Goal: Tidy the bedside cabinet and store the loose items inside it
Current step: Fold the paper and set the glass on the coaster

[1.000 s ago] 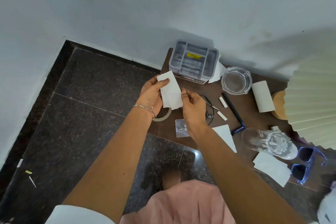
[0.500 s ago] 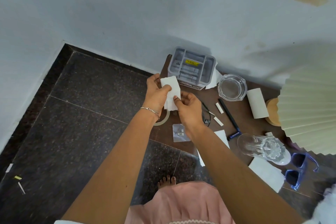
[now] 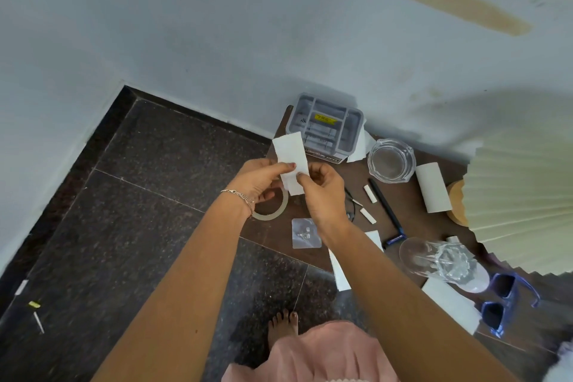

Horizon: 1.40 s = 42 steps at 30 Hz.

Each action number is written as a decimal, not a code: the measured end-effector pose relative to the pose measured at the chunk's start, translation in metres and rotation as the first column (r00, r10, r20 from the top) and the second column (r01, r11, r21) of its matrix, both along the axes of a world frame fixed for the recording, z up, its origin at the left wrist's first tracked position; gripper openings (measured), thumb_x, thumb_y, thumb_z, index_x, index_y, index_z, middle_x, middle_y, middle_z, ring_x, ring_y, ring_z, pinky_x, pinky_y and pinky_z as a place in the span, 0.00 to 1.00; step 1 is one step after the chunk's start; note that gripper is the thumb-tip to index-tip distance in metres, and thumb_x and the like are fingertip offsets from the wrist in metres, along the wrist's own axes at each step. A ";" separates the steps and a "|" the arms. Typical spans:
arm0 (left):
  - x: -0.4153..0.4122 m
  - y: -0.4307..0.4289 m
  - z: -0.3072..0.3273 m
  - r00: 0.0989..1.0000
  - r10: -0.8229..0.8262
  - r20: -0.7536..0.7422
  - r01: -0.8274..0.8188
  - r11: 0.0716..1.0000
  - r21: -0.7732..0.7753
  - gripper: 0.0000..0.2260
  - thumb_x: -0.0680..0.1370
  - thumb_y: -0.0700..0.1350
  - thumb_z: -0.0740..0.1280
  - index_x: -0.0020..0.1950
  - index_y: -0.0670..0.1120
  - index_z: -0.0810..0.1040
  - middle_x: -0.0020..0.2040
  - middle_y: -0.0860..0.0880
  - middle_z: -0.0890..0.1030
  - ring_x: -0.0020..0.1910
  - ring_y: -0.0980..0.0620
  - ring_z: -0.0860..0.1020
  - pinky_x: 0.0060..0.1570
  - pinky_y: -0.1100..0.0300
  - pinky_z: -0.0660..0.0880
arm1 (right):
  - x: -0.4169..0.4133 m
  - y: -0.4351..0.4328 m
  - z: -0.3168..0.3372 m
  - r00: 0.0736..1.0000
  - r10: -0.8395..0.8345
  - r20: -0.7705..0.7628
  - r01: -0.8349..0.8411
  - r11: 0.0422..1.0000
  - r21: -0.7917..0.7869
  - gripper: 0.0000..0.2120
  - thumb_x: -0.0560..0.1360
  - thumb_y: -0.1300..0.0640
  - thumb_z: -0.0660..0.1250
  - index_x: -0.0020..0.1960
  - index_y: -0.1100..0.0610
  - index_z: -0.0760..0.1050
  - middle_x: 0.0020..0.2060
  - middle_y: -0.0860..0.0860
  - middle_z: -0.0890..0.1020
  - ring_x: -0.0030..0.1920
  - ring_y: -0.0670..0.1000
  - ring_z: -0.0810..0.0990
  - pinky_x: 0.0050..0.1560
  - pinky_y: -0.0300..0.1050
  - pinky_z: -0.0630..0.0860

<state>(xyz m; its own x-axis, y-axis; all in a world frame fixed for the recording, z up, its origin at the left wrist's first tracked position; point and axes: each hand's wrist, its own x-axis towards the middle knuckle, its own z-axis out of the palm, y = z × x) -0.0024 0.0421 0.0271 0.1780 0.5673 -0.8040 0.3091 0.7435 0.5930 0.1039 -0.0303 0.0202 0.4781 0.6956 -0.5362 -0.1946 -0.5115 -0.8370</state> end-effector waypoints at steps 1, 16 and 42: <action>0.004 0.002 0.004 1.000 0.016 0.010 -0.016 0.999 0.044 0.07 0.72 0.47 0.73 0.48 0.48 0.79 0.45 0.48 0.85 0.43 0.55 0.80 0.39 0.62 0.71 | 0.006 0.000 0.002 0.998 0.019 0.058 -0.020 1.000 0.010 0.08 0.75 0.61 0.68 0.54 0.57 0.77 0.48 0.51 0.83 0.49 0.51 0.82 0.51 0.47 0.81; 0.100 0.087 0.010 0.869 -0.246 -0.429 0.491 0.522 0.697 0.15 0.72 0.45 0.73 0.57 0.43 0.79 0.52 0.45 0.83 0.46 0.51 0.79 0.46 0.64 0.72 | 0.126 0.090 0.005 0.596 0.290 0.749 -0.436 0.900 -0.002 0.07 0.76 0.56 0.66 0.52 0.57 0.76 0.45 0.52 0.83 0.45 0.55 0.82 0.49 0.51 0.78; 0.106 0.097 -0.011 0.994 -0.089 -0.056 0.101 0.679 0.728 0.14 0.71 0.32 0.65 0.53 0.46 0.75 0.52 0.48 0.80 0.37 0.50 0.83 0.31 0.66 0.77 | 0.135 0.102 -0.018 0.275 0.326 0.905 -0.509 0.848 -0.151 0.08 0.73 0.56 0.65 0.52 0.55 0.74 0.46 0.51 0.81 0.48 0.57 0.77 0.42 0.47 0.72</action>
